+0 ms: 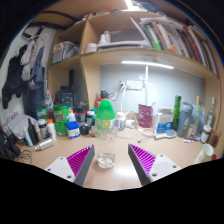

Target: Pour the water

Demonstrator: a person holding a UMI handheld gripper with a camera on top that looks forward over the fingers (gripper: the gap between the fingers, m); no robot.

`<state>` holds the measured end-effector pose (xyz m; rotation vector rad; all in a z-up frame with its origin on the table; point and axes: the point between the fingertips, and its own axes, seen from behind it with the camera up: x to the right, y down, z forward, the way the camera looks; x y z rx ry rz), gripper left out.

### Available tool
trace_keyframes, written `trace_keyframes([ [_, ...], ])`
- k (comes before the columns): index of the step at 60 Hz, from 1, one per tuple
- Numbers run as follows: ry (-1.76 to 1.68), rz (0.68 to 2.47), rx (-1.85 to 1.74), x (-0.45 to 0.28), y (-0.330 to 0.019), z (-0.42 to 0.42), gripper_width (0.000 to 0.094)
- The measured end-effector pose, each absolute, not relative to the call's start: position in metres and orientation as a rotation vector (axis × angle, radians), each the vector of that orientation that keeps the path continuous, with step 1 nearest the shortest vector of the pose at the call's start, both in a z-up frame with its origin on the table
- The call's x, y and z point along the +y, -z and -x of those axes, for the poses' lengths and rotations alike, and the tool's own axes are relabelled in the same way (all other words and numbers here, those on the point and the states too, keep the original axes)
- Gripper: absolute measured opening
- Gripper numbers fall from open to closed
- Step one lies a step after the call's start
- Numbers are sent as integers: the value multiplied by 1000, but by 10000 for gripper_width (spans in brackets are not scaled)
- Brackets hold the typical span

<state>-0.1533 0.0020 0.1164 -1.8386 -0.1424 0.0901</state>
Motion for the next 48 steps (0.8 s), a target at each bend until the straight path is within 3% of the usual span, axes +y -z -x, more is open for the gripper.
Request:
trace_keyframes([
  [16, -67, 1786, -106, 108, -77, 185, 763],
  [17, -64, 1780, -102, 111, -77, 186, 736],
  [20, -49, 1764, -94, 117, -78, 186, 491],
  [35, -26, 1862, -43, 110, -71, 186, 378],
  [40, -67, 1884, -20, 92, -90, 185, 377],
  [48, -145, 1839, 96, 53, -161, 163, 378],
])
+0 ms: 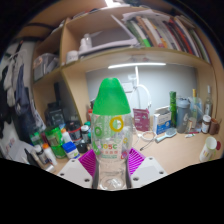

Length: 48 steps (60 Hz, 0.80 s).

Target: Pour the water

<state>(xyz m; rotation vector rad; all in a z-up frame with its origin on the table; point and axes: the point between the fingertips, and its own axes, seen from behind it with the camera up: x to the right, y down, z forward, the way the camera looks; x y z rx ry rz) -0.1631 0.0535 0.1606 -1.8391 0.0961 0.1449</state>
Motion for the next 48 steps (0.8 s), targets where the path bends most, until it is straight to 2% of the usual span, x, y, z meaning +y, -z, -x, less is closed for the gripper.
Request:
trace_keyframes([
  [9, -312, 1784, 370, 15, -227, 102, 378],
  [15, -473, 1734, 612, 1, -245, 51, 376],
  [23, -688, 1661, 913, -8, -226, -27, 374],
  [33, -1065, 1501, 1282, 5, -187, -79, 375],
  [48, -1665, 1079, 1643, 26, -191, -97, 376],
])
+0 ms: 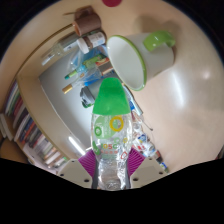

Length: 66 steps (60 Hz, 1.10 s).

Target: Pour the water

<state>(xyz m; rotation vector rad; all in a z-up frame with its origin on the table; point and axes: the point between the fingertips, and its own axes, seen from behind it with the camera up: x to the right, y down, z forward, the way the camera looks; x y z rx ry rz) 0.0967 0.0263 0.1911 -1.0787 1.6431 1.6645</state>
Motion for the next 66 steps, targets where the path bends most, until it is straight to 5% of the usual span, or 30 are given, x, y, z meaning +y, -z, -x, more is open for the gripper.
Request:
trace_keyframes([
  [11, -1835, 822, 1745, 32, -209, -118, 375],
  [20, -1855, 783, 1770, 33, -210, -132, 375],
  [31, -1532, 1323, 1402, 26, -205, -129, 374],
  [38, -1145, 1555, 878, 18, -269, -162, 376],
  [46, -439, 1518, 372, 7, -364, -261, 378],
  [52, -68, 1474, 208, -8, -385, -333, 379],
  [57, 114, 1494, 203, -15, -353, -390, 378],
  [66, 272, 1663, 244, -25, -217, -465, 379],
])
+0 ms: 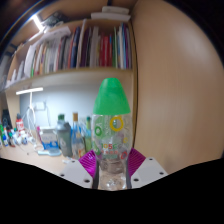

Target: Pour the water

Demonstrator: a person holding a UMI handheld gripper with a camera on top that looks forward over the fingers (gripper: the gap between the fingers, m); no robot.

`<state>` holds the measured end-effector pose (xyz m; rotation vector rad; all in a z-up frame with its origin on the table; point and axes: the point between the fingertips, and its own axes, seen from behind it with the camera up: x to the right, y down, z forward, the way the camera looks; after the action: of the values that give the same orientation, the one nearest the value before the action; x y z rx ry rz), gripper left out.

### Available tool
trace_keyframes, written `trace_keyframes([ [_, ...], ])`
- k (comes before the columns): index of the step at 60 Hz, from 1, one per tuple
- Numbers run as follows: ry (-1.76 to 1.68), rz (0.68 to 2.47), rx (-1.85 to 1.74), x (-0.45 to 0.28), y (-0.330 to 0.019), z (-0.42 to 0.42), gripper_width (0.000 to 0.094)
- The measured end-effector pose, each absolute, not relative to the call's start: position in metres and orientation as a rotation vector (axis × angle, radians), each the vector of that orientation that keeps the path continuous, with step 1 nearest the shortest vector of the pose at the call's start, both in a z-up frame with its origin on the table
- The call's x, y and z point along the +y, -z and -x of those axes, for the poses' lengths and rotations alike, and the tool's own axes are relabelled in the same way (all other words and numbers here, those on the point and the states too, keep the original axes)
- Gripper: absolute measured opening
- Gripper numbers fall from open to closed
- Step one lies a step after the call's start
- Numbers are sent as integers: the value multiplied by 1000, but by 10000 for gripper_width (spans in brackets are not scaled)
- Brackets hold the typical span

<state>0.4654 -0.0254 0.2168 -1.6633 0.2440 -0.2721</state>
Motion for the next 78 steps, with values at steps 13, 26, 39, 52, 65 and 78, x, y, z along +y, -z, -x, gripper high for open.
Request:
trace_keyframes([
  [13, 310, 1761, 281, -33, -102, -482, 387],
  [26, 244, 1726, 309, -37, -83, -483, 405],
  [39, 244, 1763, 300, -35, -79, -482, 483],
  [52, 147, 1987, 341, -80, -60, -462, 828],
  [65, 212, 2034, 363, -176, -96, -415, 835],
  [78, 243, 2051, 418, -271, -154, -322, 837],
])
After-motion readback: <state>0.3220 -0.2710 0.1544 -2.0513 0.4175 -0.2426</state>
